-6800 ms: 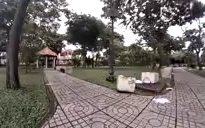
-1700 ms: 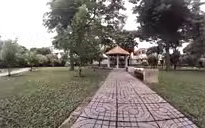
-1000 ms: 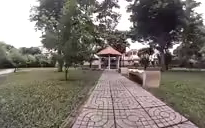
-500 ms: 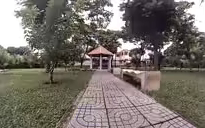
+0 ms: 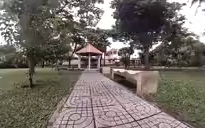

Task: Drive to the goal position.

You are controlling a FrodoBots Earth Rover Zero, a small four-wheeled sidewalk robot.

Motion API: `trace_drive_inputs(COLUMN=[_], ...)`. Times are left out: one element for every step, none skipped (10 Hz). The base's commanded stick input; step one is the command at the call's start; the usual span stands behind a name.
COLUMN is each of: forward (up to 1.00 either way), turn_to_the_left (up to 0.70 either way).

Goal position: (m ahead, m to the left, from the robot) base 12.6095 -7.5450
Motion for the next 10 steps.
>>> trace_drive_inputs(forward=[1.0,1.0,1.0,1.0,1.0,1.0,1.0,1.0,1.0,1.0], turn_to_the_left=[0.0,0.0,0.12,0.27,0.27,0.27,0.27,0.08,0.27,0.19])
